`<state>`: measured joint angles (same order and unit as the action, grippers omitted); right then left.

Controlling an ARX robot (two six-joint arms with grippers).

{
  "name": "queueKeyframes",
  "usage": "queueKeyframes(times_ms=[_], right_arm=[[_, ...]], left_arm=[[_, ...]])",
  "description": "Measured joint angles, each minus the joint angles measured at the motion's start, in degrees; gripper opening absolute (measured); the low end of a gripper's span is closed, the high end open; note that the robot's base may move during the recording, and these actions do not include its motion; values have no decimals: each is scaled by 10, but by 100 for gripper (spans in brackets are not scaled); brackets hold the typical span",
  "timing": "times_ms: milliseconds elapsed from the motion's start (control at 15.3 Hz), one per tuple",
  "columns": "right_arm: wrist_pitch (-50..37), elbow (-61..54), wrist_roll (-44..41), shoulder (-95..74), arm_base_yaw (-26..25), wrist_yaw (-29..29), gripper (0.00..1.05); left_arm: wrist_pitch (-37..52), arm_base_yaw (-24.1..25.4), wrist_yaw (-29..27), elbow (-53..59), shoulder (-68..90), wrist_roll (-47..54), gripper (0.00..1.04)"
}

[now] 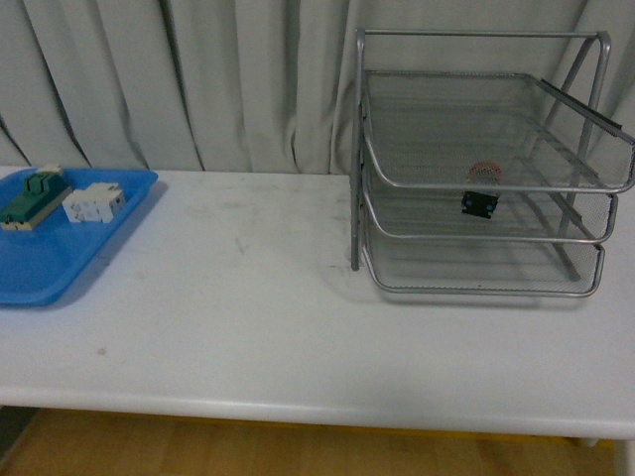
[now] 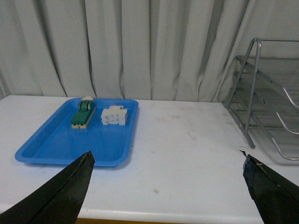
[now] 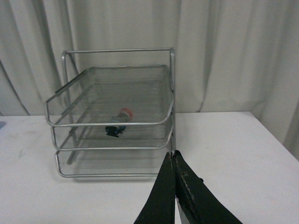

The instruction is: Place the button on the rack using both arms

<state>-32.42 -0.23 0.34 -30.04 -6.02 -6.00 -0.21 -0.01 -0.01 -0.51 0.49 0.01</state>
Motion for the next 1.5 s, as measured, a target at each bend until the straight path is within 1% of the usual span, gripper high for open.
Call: queueKeyframes(times_ms=[65,131,196,261,654,784,850,915,1307,1373,1503], right_arm=[[29,0,0,28,33,42,2],[52,1,0,54,59,49,2],[83,5,0,75,64,50,2],[123,8,0,97,63,58,2],[211,8,0,188,60,60,2],[226,8,0,203,60,60,2],[298,9,0,247,60,60,2],[322,9,0,298,60,60,2],[326,9,-1,298,60,60,2],[326,9,-2,298,60,60,12],[326,9,-2,298,60,60,37]], left_arm=[[0,0,0,0,0,0,98],[0,0,0,0,0,0,98],[0,0,0,0,0,0,98],[0,0,0,0,0,0,98],[0,0,0,0,0,0,98],[0,0,0,0,0,0,98],[0,0,0,0,0,0,98],[0,0,0,0,0,0,98],[0,0,0,0,0,0,98],[0,0,0,0,0,0,98],[0,0,0,0,0,0,98]])
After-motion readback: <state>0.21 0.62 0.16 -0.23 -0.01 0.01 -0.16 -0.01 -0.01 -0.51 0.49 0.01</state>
